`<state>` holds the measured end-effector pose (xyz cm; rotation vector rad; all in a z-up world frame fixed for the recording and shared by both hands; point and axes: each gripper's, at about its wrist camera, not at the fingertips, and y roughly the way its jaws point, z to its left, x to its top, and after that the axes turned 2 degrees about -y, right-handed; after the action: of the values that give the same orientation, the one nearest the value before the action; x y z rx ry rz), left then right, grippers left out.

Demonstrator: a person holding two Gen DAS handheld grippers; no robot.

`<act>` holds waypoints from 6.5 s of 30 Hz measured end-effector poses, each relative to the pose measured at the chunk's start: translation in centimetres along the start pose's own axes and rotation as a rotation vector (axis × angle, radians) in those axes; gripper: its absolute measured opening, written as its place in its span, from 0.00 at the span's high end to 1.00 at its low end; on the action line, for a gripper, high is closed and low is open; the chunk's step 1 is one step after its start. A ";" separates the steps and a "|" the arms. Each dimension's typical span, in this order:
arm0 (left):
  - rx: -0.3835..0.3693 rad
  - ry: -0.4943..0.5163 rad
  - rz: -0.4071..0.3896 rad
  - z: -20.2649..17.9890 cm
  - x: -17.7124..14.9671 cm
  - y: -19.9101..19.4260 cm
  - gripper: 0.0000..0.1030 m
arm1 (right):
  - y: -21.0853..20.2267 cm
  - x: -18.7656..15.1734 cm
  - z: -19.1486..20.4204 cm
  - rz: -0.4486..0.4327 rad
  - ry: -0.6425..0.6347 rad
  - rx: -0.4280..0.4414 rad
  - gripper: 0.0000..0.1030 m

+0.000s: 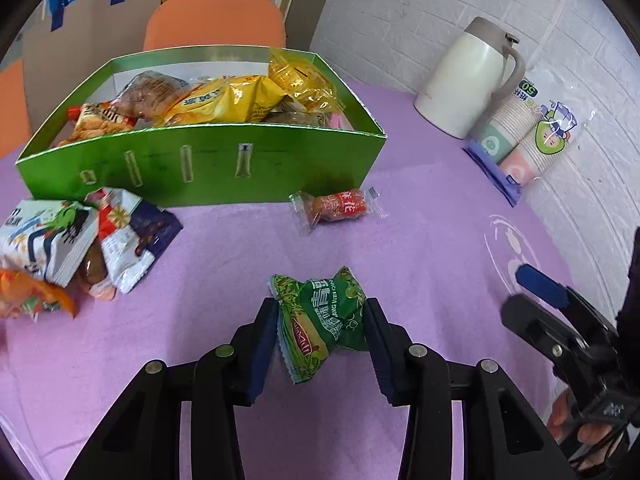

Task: Organize snacks
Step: 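Grasp the green pea packet with the left gripper while the right grasps the small red packet, then carry both packets over the green box and open both grippers, then withdraw both grippers from the box toward the remaining snacks, then grasp the clear chocolate-cake bag with the left gripper while the right grasps the white-red packet, then carry both held snacks into the green box and open both grippers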

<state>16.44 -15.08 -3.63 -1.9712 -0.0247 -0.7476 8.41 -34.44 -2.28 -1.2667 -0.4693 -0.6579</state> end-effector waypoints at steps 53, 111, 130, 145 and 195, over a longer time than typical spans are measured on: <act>-0.004 -0.044 0.004 3.8 -5.6 -3.7 0.60 | 8.2 2.6 3.2 0.075 -0.077 -0.052 0.51; 0.140 -0.247 -0.288 13.4 10.0 -7.5 0.13 | 7.8 10.6 10.7 -0.140 -0.269 -0.028 0.16; 0.145 -0.236 -0.332 12.3 -0.5 -16.3 0.13 | 1.7 0.7 13.6 -0.049 -0.200 0.150 0.05; 0.259 -0.243 -0.240 17.9 -8.1 -14.4 0.13 | 6.5 -0.9 15.2 0.074 -0.110 0.154 0.24; 0.181 -0.172 -0.272 15.2 -3.5 -15.6 0.61 | 3.5 2.0 14.0 -0.093 -0.068 0.164 0.73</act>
<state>16.05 6.19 2.08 -1.8726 -0.4559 -0.7185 12.74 -20.66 0.01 -1.1196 -0.6282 -0.6422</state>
